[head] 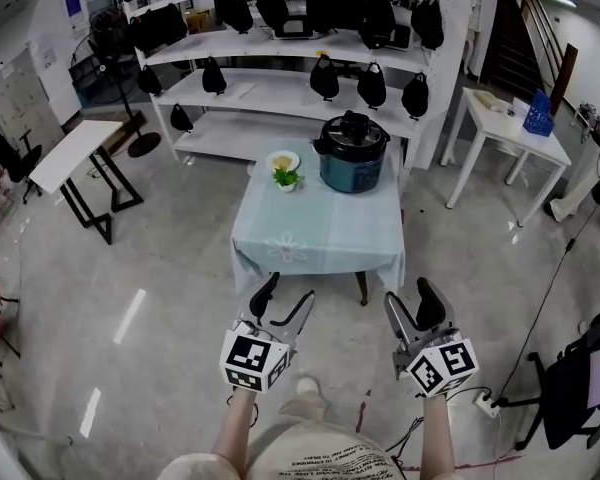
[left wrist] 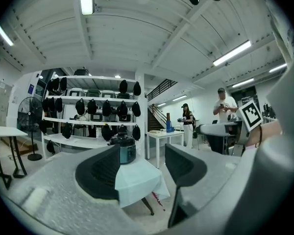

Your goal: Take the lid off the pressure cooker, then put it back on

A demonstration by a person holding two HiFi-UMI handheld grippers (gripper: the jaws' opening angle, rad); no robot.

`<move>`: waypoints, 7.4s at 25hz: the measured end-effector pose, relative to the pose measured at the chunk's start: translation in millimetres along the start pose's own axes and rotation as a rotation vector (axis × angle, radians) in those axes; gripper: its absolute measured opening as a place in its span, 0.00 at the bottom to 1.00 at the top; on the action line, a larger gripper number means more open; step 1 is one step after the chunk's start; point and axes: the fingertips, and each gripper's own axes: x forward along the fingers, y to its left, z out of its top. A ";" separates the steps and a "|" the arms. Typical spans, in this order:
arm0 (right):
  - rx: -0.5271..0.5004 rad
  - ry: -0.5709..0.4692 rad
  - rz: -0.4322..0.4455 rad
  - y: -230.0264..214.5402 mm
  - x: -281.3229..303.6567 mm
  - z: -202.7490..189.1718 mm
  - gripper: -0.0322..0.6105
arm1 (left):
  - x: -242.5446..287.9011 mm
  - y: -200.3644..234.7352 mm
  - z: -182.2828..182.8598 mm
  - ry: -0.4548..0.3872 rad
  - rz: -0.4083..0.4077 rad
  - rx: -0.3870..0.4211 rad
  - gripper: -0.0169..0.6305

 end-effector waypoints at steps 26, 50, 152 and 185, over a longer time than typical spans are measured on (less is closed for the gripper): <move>0.019 0.034 -0.015 -50.7 122.0 -20.0 0.50 | 107.9 74.8 -12.4 0.016 -0.048 0.005 0.45; 0.016 0.055 0.006 -164.4 286.1 -21.0 0.50 | 277.9 155.5 -4.9 0.014 -0.035 0.011 0.45; -0.306 0.632 0.822 -290.8 562.5 -87.4 0.48 | 620.8 191.4 -42.1 0.368 -0.970 0.409 0.48; -0.357 0.662 0.861 -290.9 566.3 -65.8 0.47 | 623.7 191.2 -22.6 0.403 -0.954 0.452 0.47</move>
